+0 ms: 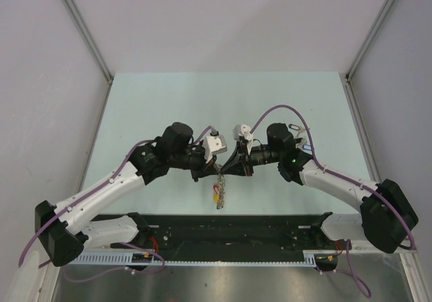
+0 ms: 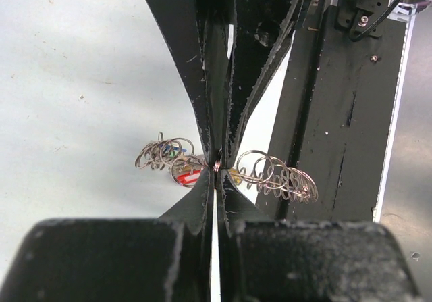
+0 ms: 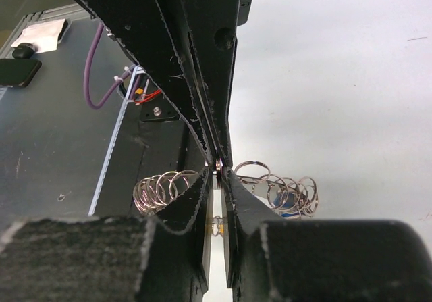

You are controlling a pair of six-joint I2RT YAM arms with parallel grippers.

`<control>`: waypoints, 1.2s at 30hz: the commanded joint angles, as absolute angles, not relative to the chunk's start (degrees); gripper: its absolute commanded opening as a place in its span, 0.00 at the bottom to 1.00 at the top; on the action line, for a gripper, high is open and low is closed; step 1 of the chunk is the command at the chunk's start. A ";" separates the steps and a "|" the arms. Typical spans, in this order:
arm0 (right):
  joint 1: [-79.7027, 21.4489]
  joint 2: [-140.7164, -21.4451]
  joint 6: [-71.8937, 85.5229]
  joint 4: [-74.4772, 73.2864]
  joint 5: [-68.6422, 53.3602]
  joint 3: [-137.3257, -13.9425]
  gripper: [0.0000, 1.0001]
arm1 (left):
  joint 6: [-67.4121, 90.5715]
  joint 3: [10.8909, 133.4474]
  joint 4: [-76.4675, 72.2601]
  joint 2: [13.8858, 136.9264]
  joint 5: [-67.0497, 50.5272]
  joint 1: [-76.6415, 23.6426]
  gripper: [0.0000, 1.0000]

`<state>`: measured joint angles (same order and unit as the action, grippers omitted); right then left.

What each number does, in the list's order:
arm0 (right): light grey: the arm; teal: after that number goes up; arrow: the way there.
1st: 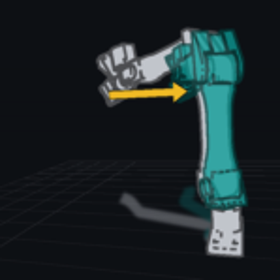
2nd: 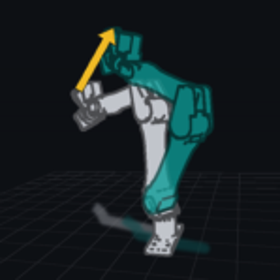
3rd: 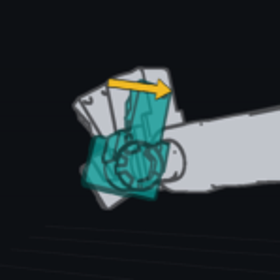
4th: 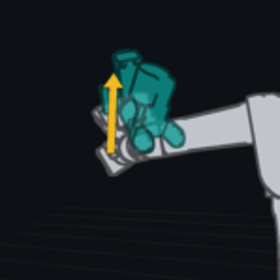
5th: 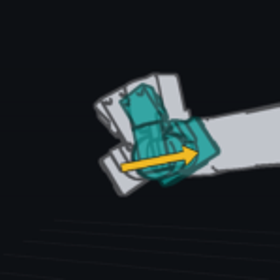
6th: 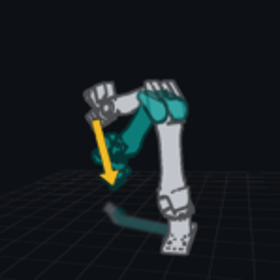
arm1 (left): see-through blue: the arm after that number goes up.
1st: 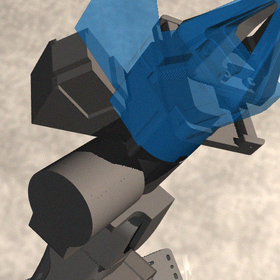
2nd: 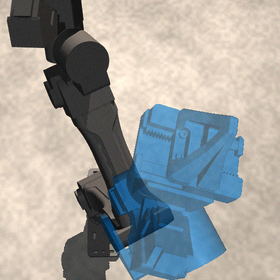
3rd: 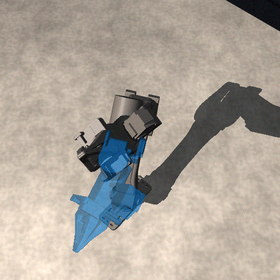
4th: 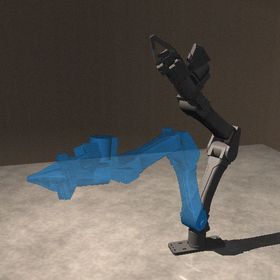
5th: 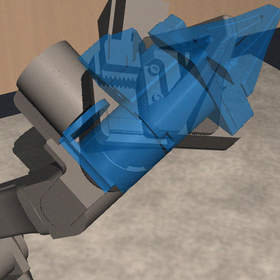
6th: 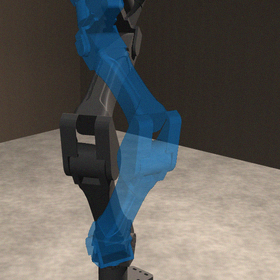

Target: Put the keys on the keyring

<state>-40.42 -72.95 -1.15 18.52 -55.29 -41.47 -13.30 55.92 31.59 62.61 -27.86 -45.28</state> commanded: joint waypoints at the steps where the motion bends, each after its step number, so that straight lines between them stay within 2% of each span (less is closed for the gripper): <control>1: -41.13 -72.51 -1.76 17.75 -55.28 -43.15 0.15 | -13.18 56.78 25.93 60.65 -31.11 -44.82 0.00; 7: -41.22 -72.42 -1.32 18.10 -55.11 -43.16 0.13 | -13.10 56.78 25.84 60.82 -31.46 -44.82 0.00; 10: -41.22 -72.51 -1.14 18.28 -55.28 -43.42 0.06 | -12.92 56.87 25.75 60.91 -31.64 -44.82 0.01; 11: -41.13 -72.51 -1.14 18.28 -55.20 -43.42 0.00 | -12.83 56.87 25.58 60.73 -31.55 -44.82 0.00; 13: -41.05 -72.33 -0.53 18.89 -54.15 -43.51 0.00 | -12.13 56.69 24.79 59.95 -30.77 -44.74 0.00; 16: -39.91 -71.46 2.10 21.78 -53.70 -43.42 0.00 | -10.20 55.38 21.28 57.32 -28.22 -44.03 0.07; 19: -38.68 -69.53 4.92 25.65 -53.79 -43.42 0.00 | -7.04 52.13 13.66 52.41 -26.54 -42.11 0.23; 20: -38.32 -68.91 6.40 26.71 -53.88 -43.42 0.00 | -5.29 51.34 11.88 51.08 -26.19 -41.40 0.26; 24: -36.48 -65.58 10.89 33.73 -55.10 -43.50 0.00 | -1.33 47.47 2.57 45.54 -26.28 -37.36 0.29; 32: -33.40 -62.22 18.62 44.72 -51.85 -42.02 0.00 | 5.18 43.77 -3.95 42.28 -29.00 -35.42 0.31; 36: -31.03 -65.82 31.70 66.75 -52.56 -39.55 0.00 | 8.69 42.98 -9.29 42.63 -34.08 -35.33 0.32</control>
